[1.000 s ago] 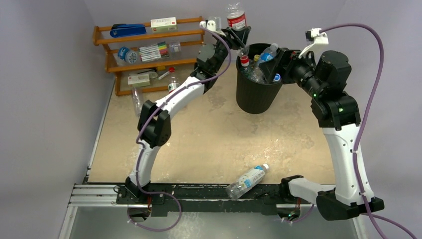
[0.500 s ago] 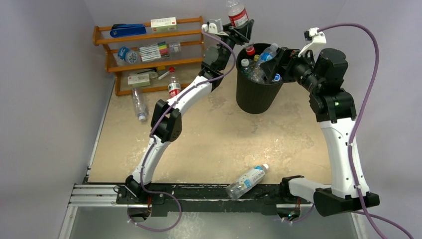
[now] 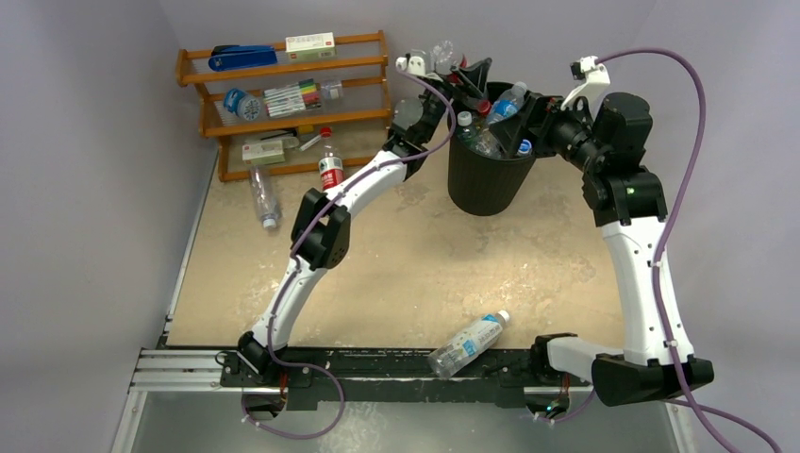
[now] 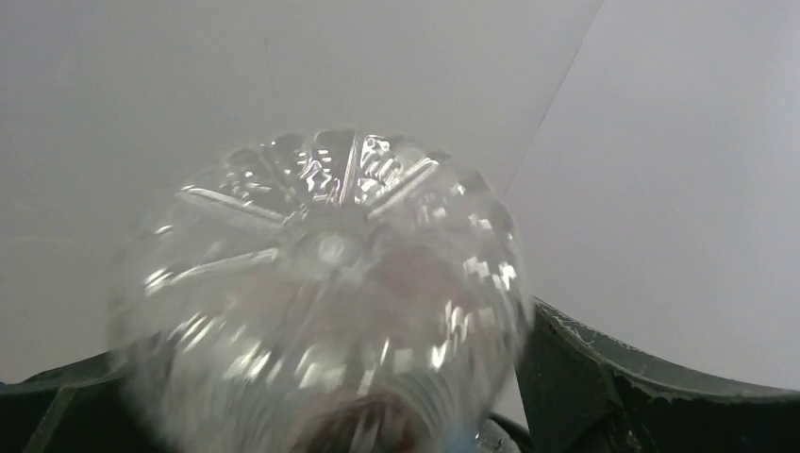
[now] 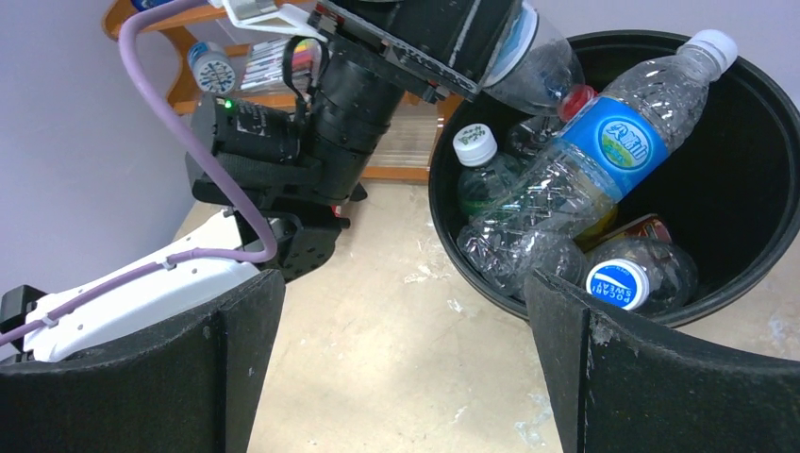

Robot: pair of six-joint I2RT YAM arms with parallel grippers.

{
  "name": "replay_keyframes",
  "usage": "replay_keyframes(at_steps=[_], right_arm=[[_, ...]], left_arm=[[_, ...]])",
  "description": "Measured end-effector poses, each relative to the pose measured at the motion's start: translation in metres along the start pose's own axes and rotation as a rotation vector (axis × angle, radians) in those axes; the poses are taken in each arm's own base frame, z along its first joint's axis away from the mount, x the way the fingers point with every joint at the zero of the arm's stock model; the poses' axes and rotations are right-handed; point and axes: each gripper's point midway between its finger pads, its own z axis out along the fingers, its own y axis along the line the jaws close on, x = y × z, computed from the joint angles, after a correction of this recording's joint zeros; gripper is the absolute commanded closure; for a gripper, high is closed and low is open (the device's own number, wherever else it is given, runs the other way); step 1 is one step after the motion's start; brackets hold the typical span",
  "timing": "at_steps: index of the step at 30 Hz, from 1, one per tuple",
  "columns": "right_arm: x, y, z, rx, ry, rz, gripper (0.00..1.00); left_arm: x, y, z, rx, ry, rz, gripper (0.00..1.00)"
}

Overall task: Put the plastic bottles in the bin
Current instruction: Place the plastic bottle in the trash bin.

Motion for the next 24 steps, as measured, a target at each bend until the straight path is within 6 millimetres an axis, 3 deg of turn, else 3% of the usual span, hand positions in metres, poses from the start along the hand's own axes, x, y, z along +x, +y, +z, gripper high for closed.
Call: replay_keyframes(at_steps=[4, 7, 10, 13, 17, 19, 21, 24], right_arm=[[0.001, 0.002, 0.000, -0.014, 0.004, 0.000, 0.00], [0.001, 0.002, 0.000, -0.016, 0.005, -0.001, 0.00], [0.001, 0.002, 0.000, -0.016, 0.005, -0.001, 0.00], [0.001, 0.002, 0.000, -0.018, 0.006, -0.001, 0.00], [0.002, 0.004, 0.000, -0.025, 0.008, 0.001, 0.00], [0.003, 0.005, 0.000, -0.034, 0.011, 0.004, 0.00], [0.003, 0.007, 0.000, -0.041, 0.012, 0.007, 0.00], [0.003, 0.007, -0.002, -0.041, 0.011, 0.011, 0.00]], left_arm=[[0.012, 0.008, -0.008, -0.023, 0.055, 0.015, 0.06], [0.006, 0.010, -0.011, -0.035, 0.105, 0.026, 0.06], [-0.025, 0.007, -0.012, -0.031, 0.125, 0.037, 0.06], [-0.077, -0.006, -0.014, -0.009, 0.100, 0.046, 0.06], [-0.152, -0.036, -0.023, 0.035, 0.018, 0.046, 0.06], [-0.174, -0.051, -0.024, 0.071, -0.025, 0.027, 0.06], [-0.183, -0.061, -0.024, 0.105, -0.048, 0.002, 0.06], [-0.161, -0.059, -0.024, 0.119, -0.017, -0.045, 0.06]])
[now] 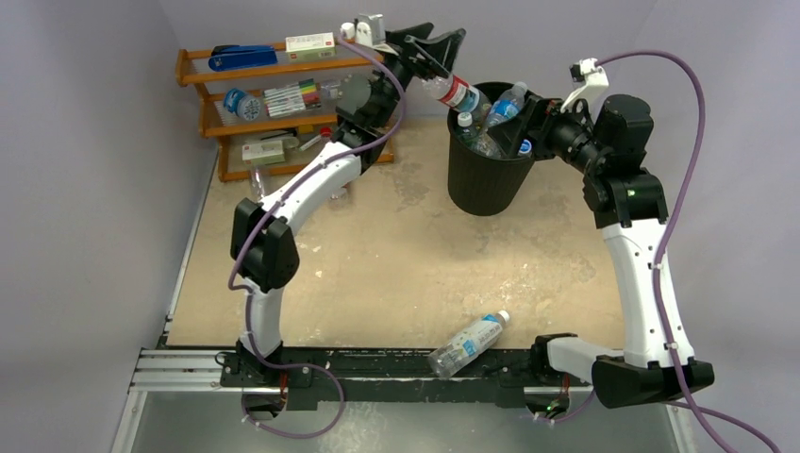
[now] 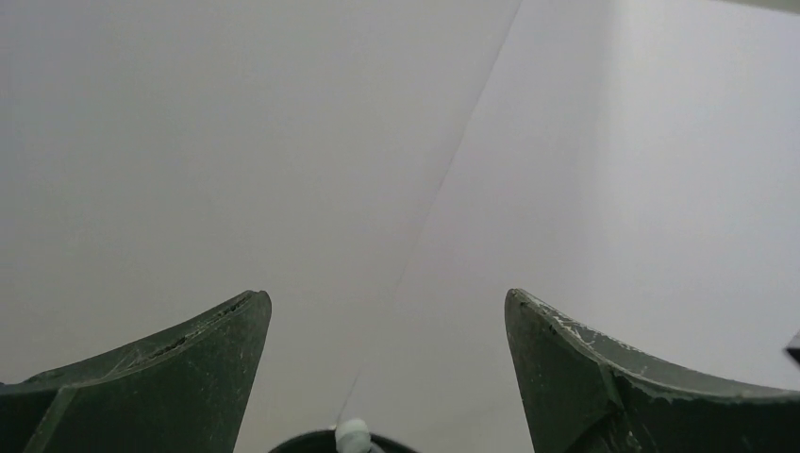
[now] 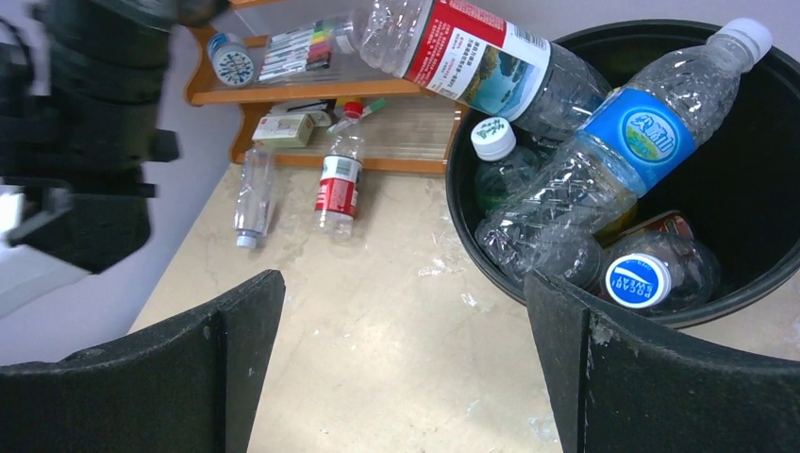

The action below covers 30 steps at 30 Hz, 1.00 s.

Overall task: Put the plastic bottles in the bin
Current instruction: Place the plastic bottle in the trash bin, then pick up the plastic bottle at the center of the board.

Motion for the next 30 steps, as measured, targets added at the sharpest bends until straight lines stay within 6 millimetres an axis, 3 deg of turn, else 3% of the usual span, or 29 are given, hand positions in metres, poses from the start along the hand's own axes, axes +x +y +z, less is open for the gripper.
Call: replay_keyframes(at_steps=[7, 10, 13, 18, 19, 20, 21, 23, 25, 27, 30], right_arm=[[0.002, 0.004, -0.011, 0.000, 0.000, 0.005, 0.00], [0.005, 0.005, -0.016, 0.003, 0.010, 0.000, 0.00], [0.012, 0.004, -0.020, 0.009, 0.028, -0.015, 0.00], [0.053, -0.006, -0.027, 0.032, 0.106, 0.006, 0.00], [0.059, -0.007, -0.028, 0.036, 0.121, 0.014, 0.00], [0.065, -0.009, -0.028, 0.041, 0.137, 0.021, 0.00], [0.068, -0.010, -0.028, 0.045, 0.147, 0.028, 0.00], [0.069, -0.012, -0.027, 0.052, 0.149, 0.034, 0.00], [0.065, -0.014, -0.027, 0.070, 0.142, 0.040, 0.00], [0.053, -0.014, -0.028, 0.094, 0.115, 0.049, 0.00], [0.025, -0.009, -0.033, 0.112, 0.052, 0.047, 0.00]], left_arm=[[0.081, 0.039, -0.027, -0.099, 0.192, -0.062, 0.06], [0.087, 0.042, -0.048, -0.165, 0.306, -0.050, 0.06], [0.049, 0.023, -0.065, -0.210, 0.377, -0.030, 0.06], [-0.056, -0.050, -0.096, -0.135, 0.374, -0.031, 0.05], [-0.066, -0.064, -0.107, -0.110, 0.386, -0.030, 0.05], [-0.063, -0.070, -0.118, -0.101, 0.413, -0.031, 0.05], [-0.057, -0.081, -0.135, -0.089, 0.451, -0.034, 0.05], [-0.017, -0.099, -0.172, -0.067, 0.591, -0.047, 0.05], [0.045, -0.113, -0.220, -0.051, 0.789, -0.067, 0.05], [0.116, -0.115, -0.281, -0.076, 1.023, -0.071, 0.05], [0.181, -0.108, -0.383, -0.142, 1.329, -0.039, 0.05]])
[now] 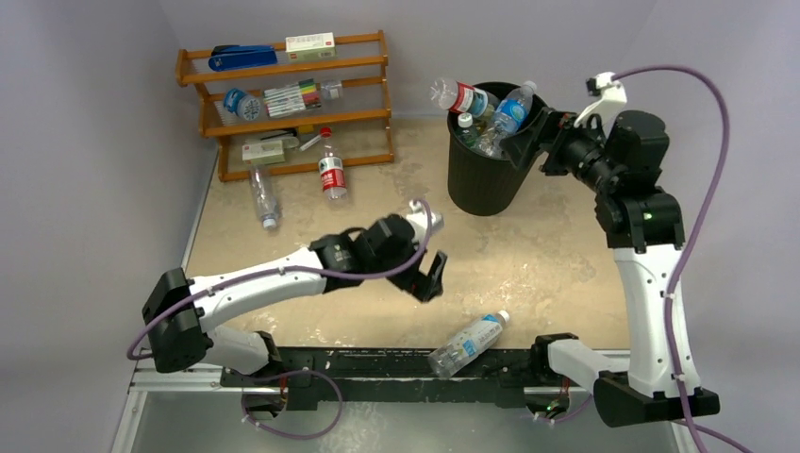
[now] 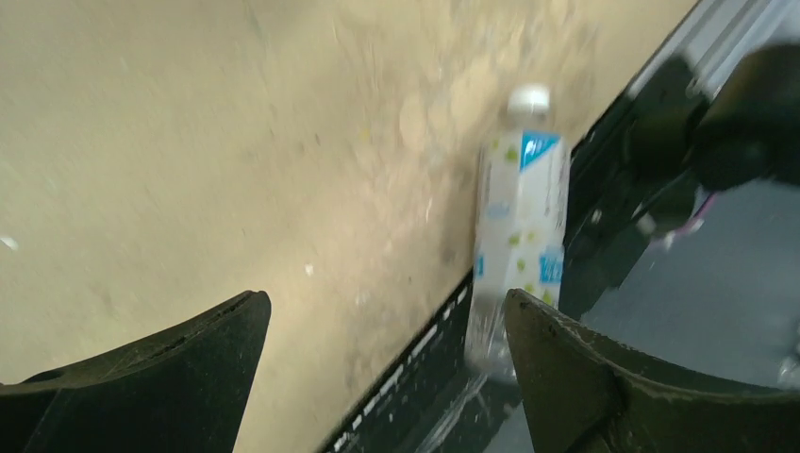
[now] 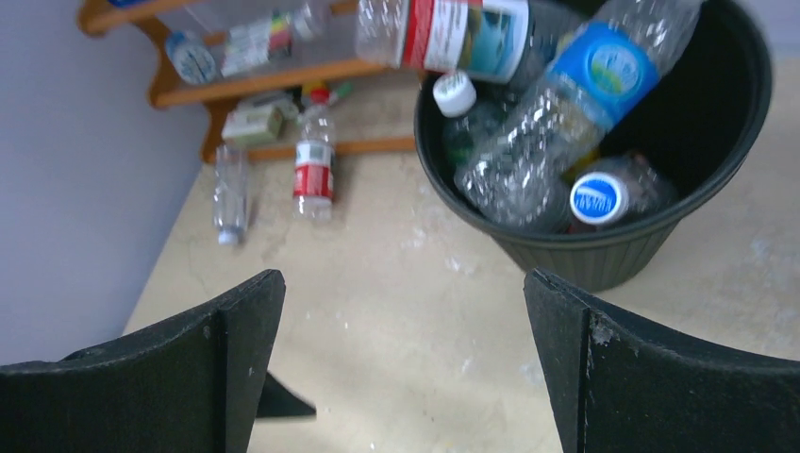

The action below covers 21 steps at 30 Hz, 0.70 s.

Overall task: Put the plastic bottles in the bin
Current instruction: Pick up the plastic bottle at the center of the board.

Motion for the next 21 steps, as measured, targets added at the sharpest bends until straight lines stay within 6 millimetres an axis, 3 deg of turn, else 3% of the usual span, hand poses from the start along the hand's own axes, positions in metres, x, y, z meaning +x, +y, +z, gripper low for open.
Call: replay_keyframes(at_steps=[2, 3, 6, 11, 16, 21], right_arm=[[-0.022, 0.007, -0.008, 0.000, -0.059, -0.006, 0.00], [-0.030, 0.010, -0.013, -0.002, -0.083, -0.009, 0.00], [-0.045, 0.018, -0.024, -0.010, -0.132, -0.008, 0.00], [-0.048, 0.022, -0.031, -0.015, -0.148, 0.001, 0.00], [-0.044, 0.021, -0.029, -0.013, -0.138, 0.013, 0.00], [-0.040, 0.019, -0.030, -0.010, -0.129, 0.017, 0.00]], left_arm=[[0.050, 0.001, 0.002, -0.032, 0.127, 0.017, 0.05], [0.062, -0.004, 0.002, -0.031, 0.154, 0.027, 0.05], [0.075, -0.031, 0.002, 0.006, 0.163, 0.070, 0.05], [0.100, -0.064, 0.019, 0.039, 0.202, 0.131, 0.05], [0.136, -0.067, 0.040, 0.004, 0.280, 0.165, 0.05], [0.164, -0.055, 0.061, -0.077, 0.326, 0.209, 0.05]])
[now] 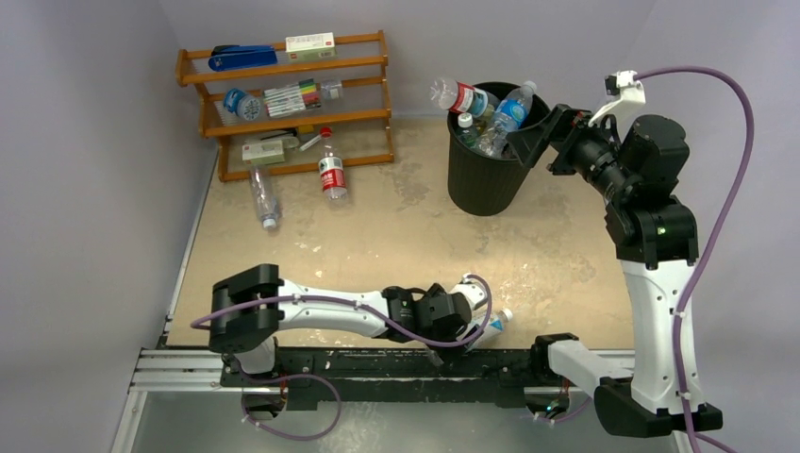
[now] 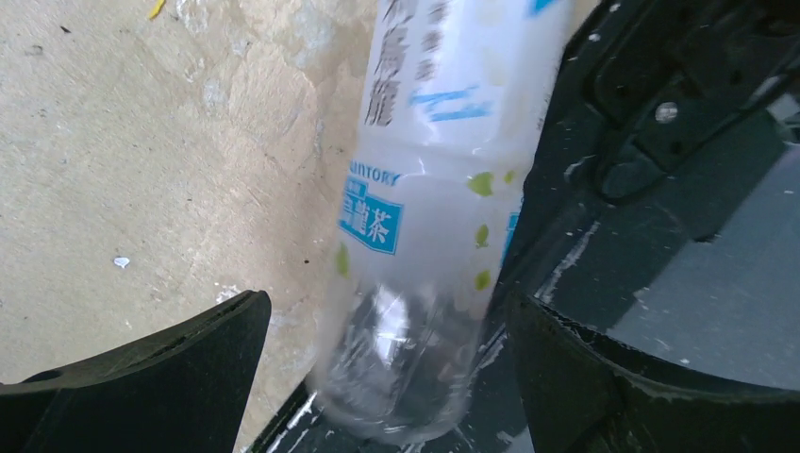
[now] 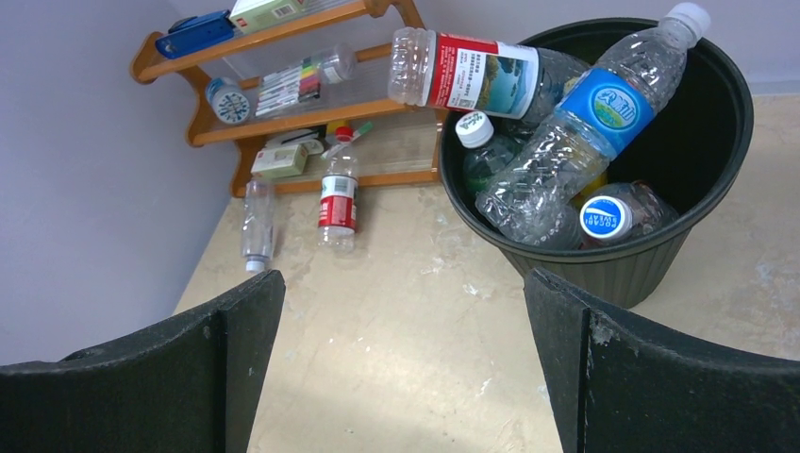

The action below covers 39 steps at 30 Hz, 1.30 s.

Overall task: Put the plastic bottles in the bin
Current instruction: Pick up the plastic bottle at the center of the board.

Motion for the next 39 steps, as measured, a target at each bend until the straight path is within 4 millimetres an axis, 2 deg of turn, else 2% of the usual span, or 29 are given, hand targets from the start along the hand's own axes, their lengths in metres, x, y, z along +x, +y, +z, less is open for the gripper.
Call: replay_keyframes(at_steps=[4, 8, 10, 13, 16, 18, 20, 23, 26, 29, 31, 34, 39], right_arm=[[0.003, -0.001, 0.000, 0.000, 0.006, 0.002, 0.00], [0.007, -0.001, 0.003, -0.008, 0.018, 0.004, 0.00], [0.011, -0.002, 0.004, -0.009, 0.028, 0.007, 0.00], [0.016, -0.005, 0.007, -0.005, 0.039, 0.011, 0.00], [0.020, -0.007, 0.009, 0.000, 0.050, 0.014, 0.00], [0.021, -0.008, 0.010, 0.001, 0.052, 0.014, 0.00], [0.020, -0.008, 0.011, 0.001, 0.051, 0.014, 0.00], [0.020, -0.008, 0.012, -0.001, 0.048, 0.013, 0.01], [0.025, -0.010, 0.016, -0.004, 0.059, 0.017, 0.01], [0.038, -0.012, 0.022, -0.022, 0.087, 0.032, 0.02], [0.051, -0.014, 0.026, -0.035, 0.117, 0.054, 0.02], [0.074, -0.014, 0.033, -0.066, 0.173, 0.100, 0.02], [0.094, -0.006, 0.043, -0.155, 0.214, 0.173, 0.03]], left_arm=[[0.011, 0.006, 0.016, -0.050, 0.026, 0.017, 0.05], [0.015, -0.001, 0.027, -0.046, 0.028, 0.030, 0.07], [0.013, -0.005, 0.032, -0.044, 0.015, 0.036, 0.17], [0.011, -0.005, 0.037, -0.063, -0.004, 0.040, 0.39], [0.004, 0.002, 0.038, -0.086, -0.027, 0.025, 0.53], [-0.004, 0.014, 0.039, -0.109, -0.042, -0.005, 0.56], [-0.016, 0.029, 0.035, -0.136, -0.070, -0.047, 0.55], [-0.044, 0.061, 0.009, -0.178, -0.162, -0.126, 0.54], [-0.084, 0.088, -0.035, -0.203, -0.322, -0.208, 0.54], [-0.128, 0.096, -0.086, -0.188, -0.517, -0.265, 0.53], [-0.146, 0.094, -0.108, -0.169, -0.603, -0.279, 0.53], [-0.165, 0.090, -0.127, -0.147, -0.687, -0.282, 0.53], [-0.175, 0.087, -0.131, -0.133, -0.724, -0.266, 0.53]])
